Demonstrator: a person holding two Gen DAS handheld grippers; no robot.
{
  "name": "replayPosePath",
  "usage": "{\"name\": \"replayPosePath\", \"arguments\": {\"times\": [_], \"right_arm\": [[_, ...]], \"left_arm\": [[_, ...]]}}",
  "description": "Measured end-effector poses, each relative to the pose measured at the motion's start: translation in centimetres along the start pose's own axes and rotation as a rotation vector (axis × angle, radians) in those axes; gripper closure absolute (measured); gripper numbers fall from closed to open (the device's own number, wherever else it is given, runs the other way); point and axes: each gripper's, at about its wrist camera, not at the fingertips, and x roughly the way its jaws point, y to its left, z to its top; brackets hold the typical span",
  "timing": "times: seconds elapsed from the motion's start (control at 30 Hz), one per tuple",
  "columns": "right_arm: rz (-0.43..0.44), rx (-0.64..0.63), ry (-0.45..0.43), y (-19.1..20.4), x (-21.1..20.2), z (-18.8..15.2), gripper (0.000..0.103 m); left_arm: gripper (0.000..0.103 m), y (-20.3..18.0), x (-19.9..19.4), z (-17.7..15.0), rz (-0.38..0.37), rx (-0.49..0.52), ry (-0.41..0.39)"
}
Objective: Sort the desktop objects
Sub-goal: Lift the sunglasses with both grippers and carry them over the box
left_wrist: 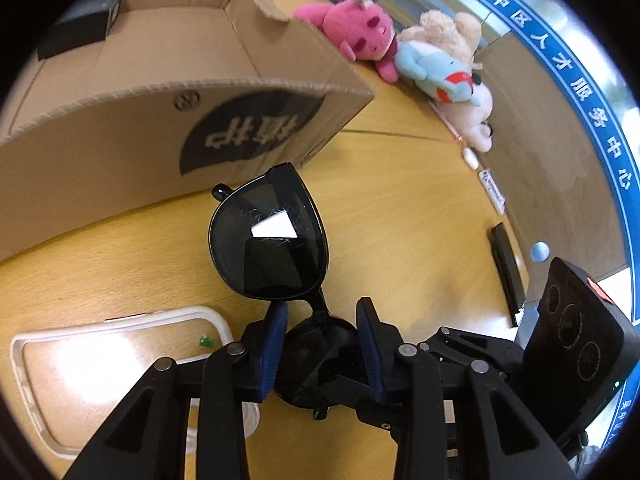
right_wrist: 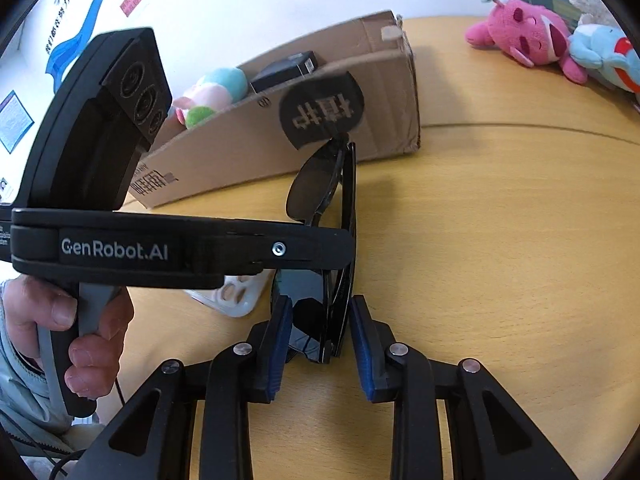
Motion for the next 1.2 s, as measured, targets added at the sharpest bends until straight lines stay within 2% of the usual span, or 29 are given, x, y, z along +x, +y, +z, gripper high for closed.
{"name": "replayPosePath", "arguments": {"times": [0.23,0.37,0.5,0.67,0.8,0.97,1.1,1.2], "right_arm": [[0.020,-0.041,-0.068,2.3,-2.6,1.0,0.077],[0.028,-0.100,-0.143,4.2,-4.6,3.2,0.077],[0.022,-0.182,-0.222,6.5,-5.7,7.1,0.077],[0.013,-0.260,-0.290,8.6,-5.7,12.6,0.077],[0.029,-0.273,-0.316,8.9,-5.2,17.5,0.077],[0.045,-0.229,-0.337,7.6,-3.9,23.9,0.077],[0.049,-0.180,-0.304,5.5,-1.4,28.0,0.078],[0.049,-0.149,-0.243,3.8,1.4,30.1,0.078]], "left_arm": [[0.072,-1.4,-4.8,0.1,-0.003,0.036,-0.108],[0.072,-1.8,-8.5,1.5,0.014,0.069,-0.191],[0.072,-2.0,-12.3,4.4,0.031,0.107,-0.292],[0.072,-1.2,-15.3,9.2,0.059,0.138,-0.359],[0.072,-0.6,-16.7,13.9,0.066,0.172,-0.371],[0.072,1.5,-16.7,20.3,0.034,0.173,-0.355],[0.072,5.0,-14.3,24.8,-0.046,0.116,-0.302],[0.072,7.0,-11.6,26.9,-0.045,0.090,-0.261]]}}
